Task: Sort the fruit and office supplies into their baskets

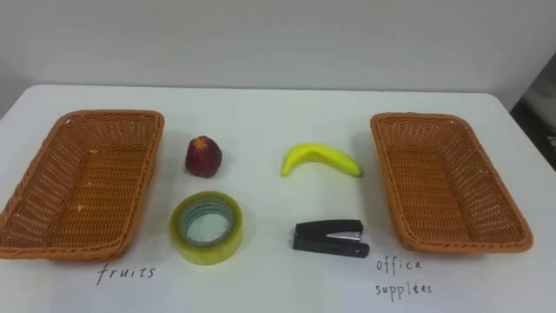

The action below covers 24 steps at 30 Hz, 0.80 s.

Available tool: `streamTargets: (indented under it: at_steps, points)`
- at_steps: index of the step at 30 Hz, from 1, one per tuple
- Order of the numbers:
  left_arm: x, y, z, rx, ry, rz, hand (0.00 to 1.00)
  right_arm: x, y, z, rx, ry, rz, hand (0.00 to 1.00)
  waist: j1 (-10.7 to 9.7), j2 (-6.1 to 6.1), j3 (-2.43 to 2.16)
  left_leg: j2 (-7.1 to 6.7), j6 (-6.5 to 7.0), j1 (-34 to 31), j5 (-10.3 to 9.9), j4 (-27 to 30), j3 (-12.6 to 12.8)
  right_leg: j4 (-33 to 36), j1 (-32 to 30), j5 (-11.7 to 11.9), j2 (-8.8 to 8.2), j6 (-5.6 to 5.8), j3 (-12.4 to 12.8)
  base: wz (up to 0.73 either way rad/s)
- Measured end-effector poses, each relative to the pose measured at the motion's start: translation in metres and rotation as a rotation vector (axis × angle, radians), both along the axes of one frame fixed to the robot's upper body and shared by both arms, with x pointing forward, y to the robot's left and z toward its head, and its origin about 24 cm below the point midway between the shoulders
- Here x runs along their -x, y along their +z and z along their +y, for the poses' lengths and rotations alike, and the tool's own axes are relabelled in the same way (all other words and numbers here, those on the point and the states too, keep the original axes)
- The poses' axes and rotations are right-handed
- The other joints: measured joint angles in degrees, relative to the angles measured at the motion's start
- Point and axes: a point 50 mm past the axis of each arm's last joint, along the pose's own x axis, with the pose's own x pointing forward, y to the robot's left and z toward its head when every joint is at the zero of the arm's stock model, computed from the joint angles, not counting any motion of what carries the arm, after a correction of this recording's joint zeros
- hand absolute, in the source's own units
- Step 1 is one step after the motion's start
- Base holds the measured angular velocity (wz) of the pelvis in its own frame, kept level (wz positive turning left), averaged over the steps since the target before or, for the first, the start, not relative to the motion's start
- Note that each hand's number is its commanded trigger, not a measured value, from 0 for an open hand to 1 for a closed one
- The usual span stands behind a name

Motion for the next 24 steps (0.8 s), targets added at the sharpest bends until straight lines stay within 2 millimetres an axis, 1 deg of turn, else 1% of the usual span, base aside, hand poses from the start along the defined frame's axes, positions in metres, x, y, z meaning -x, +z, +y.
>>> streamTargets:
  at_steps: [12, 15, 16, 19, 20, 22, 24]
  points:
    - [-0.003, 0.000, 0.001, -0.003, -0.002, 0.003, 0.00, -0.001, -0.001, 0.000, -0.006, -0.019, 0.007, 0.00, -0.3, 0.31, -0.02, 0.02, 0.00, 0.0, 0.0, 0.0, 0.0, 0.0, 0.1, 0.0, 0.01, 0.00, -0.1, 0.00]
    - [-0.004, 0.000, 0.001, -0.006, -0.007, 0.001, 0.00, 0.003, -0.001, 0.000, -0.023, -0.079, 0.016, 0.00, -0.3, 0.30, 0.00, 0.03, 0.00, 0.0, 0.0, -0.1, 0.2, 0.0, 0.1, 0.0, 0.02, 0.00, -0.1, 0.00]
    - [-0.004, 0.000, 0.001, -0.007, -0.006, 0.001, 0.00, 0.008, -0.001, 0.000, -0.029, -0.120, 0.023, 0.00, -0.3, 0.31, 0.01, 0.03, 0.00, 0.1, 0.0, -0.1, 0.2, 0.1, 0.1, 0.0, 0.02, 0.00, -0.1, 0.00]
    - [-0.003, 0.000, 0.003, -0.012, 0.007, -0.001, 0.00, 0.013, -0.002, 0.000, -0.045, -0.222, 0.021, 0.00, -0.3, 0.37, 0.03, 0.06, 0.00, 0.1, 0.0, -0.2, 0.4, 0.1, -0.1, 0.0, 0.05, 0.00, 0.1, -0.02]
    - [-0.003, 0.001, 0.003, -0.013, 0.014, -0.003, 0.00, 0.015, -0.002, 0.000, -0.045, -0.231, 0.024, 0.00, -0.4, 0.37, 0.03, 0.06, 0.00, 0.1, 0.0, -0.2, 0.4, 0.1, -0.1, 0.0, 0.06, 0.00, 0.2, 0.00]
    - [0.000, 0.001, 0.006, -0.022, 0.040, -0.001, 0.00, 0.019, -0.001, -0.004, -0.039, -0.295, 0.020, 0.00, -1.6, 0.38, 0.05, 0.06, 0.00, 0.1, 0.0, -0.3, 0.4, 0.2, 0.0, 0.0, 0.07, 0.00, 0.2, 0.00]
    - [0.001, 0.001, 0.007, -0.026, 0.046, -0.001, 0.00, 0.027, 0.000, -0.007, -0.027, -0.373, 0.021, 0.00, -2.2, 0.38, 0.06, 0.10, 0.00, 0.1, 0.0, -0.3, 0.5, 0.2, -0.1, 0.0, 0.11, -0.01, 0.7, -0.03]
